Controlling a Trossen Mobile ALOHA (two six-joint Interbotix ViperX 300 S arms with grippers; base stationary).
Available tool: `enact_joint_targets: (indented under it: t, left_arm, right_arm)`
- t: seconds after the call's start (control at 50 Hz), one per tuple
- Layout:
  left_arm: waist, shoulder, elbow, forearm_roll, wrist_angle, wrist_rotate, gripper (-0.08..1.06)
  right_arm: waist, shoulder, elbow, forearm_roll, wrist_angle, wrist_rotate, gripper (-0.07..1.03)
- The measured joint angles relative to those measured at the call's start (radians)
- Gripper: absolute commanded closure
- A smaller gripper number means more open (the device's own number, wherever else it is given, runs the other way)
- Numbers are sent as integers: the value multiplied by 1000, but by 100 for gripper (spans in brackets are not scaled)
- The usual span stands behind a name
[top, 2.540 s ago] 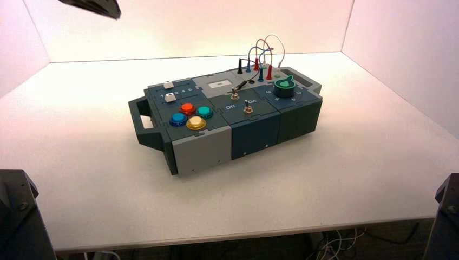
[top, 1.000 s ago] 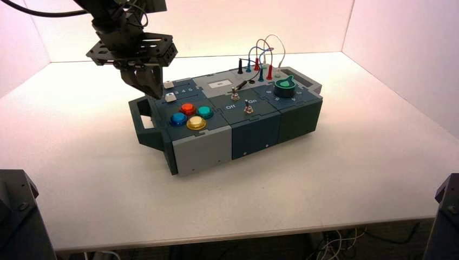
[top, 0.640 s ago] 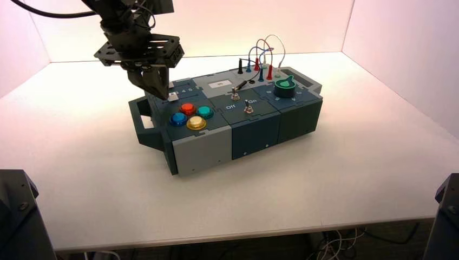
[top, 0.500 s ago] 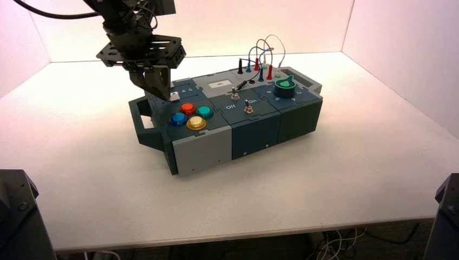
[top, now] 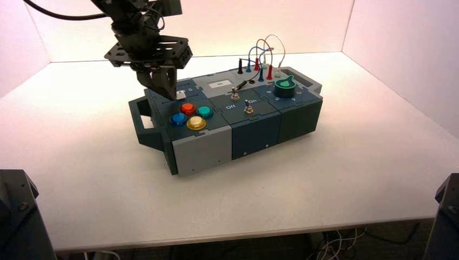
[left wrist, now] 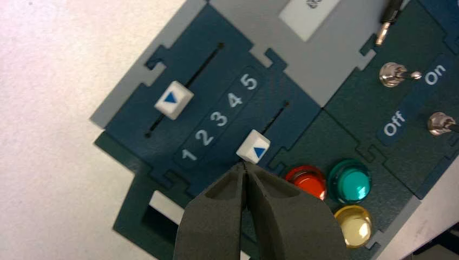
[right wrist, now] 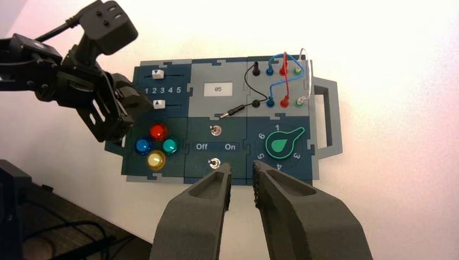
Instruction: Move the bottom slider to position 4.
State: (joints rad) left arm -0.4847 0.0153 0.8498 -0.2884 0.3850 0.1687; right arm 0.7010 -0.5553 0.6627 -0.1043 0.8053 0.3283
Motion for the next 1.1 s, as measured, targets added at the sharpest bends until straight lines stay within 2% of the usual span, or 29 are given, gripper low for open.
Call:
enact_joint_targets:
  t: [1.1]
  left_arm:
    - [-2,28,-23,-2,-5,0,100]
  right_arm:
    - [0,0,5,0,0,0,72]
